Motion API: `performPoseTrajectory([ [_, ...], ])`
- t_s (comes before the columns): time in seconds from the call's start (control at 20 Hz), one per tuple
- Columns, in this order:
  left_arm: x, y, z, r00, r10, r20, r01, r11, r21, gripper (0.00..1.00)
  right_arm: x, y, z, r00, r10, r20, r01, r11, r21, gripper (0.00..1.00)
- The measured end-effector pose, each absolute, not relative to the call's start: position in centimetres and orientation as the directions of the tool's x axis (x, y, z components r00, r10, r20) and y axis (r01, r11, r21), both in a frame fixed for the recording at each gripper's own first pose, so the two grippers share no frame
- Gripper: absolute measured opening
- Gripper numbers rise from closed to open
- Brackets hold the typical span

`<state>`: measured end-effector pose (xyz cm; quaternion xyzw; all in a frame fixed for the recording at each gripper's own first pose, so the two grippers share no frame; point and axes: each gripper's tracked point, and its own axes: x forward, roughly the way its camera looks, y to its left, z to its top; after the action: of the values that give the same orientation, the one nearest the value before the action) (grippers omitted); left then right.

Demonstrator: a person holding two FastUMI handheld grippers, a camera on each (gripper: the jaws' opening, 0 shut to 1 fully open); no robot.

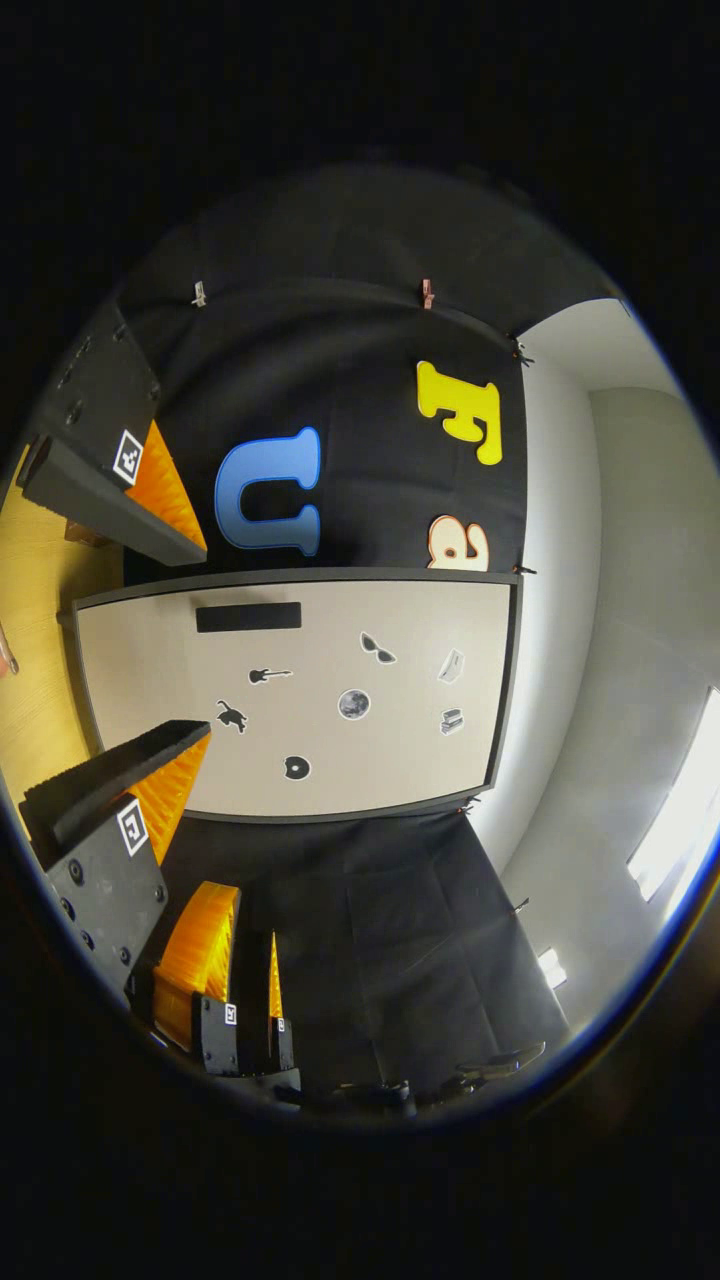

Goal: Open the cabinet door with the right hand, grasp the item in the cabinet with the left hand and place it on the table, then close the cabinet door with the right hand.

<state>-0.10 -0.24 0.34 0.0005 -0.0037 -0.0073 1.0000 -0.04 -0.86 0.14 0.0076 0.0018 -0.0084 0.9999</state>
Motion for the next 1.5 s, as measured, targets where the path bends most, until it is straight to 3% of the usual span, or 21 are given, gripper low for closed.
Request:
performPoseTrajectory([
  [0.85,-2.3,3.7,0.6,1.000,-0.019,0.019,0.018,1.000,0.026,0.98,0.5,3.2,0.7,0.999,-0.046,0.009,0.046,0.999,0.017,0.98],
  [1.5,-4.6,8.9,-0.3,0.999,0.048,-0.004,-0.048,0.999,0.005,0.98,7.6,9.4,1.4,0.999,0.022,0.033,-0.024,0.998,0.056,0.97],
])
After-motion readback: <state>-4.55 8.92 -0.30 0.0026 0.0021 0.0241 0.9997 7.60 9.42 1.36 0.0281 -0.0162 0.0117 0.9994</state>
